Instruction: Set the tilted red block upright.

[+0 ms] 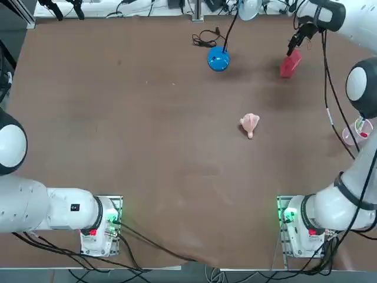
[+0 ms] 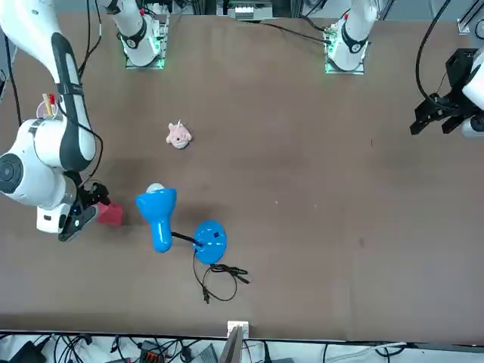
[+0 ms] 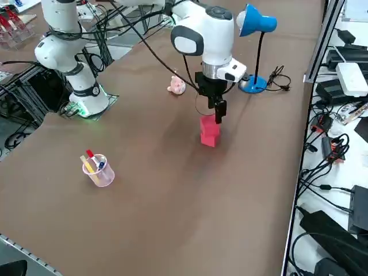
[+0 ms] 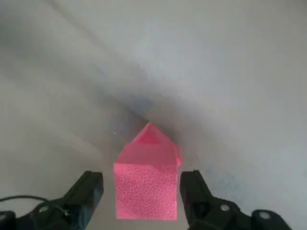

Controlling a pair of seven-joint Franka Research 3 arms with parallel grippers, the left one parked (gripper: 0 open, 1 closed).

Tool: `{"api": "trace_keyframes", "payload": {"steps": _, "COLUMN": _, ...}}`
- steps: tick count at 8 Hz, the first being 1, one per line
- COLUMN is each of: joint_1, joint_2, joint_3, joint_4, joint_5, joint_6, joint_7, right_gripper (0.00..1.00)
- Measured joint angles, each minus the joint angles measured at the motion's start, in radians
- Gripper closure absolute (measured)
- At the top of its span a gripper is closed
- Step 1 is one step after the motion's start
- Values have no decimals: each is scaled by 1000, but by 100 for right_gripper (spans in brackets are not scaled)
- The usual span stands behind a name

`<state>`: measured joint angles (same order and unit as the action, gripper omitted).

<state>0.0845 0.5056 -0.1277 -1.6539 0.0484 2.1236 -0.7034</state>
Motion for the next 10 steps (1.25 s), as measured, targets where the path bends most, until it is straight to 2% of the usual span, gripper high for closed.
{"api": "trace_keyframes", "payload": {"steps": 10, "joint_1": 0, "joint_2": 19, "joint_3": -2, "joint_4": -30, "joint_5": -14, "joint_6": 38, "joint_7": 0, "right_gripper": 2}}
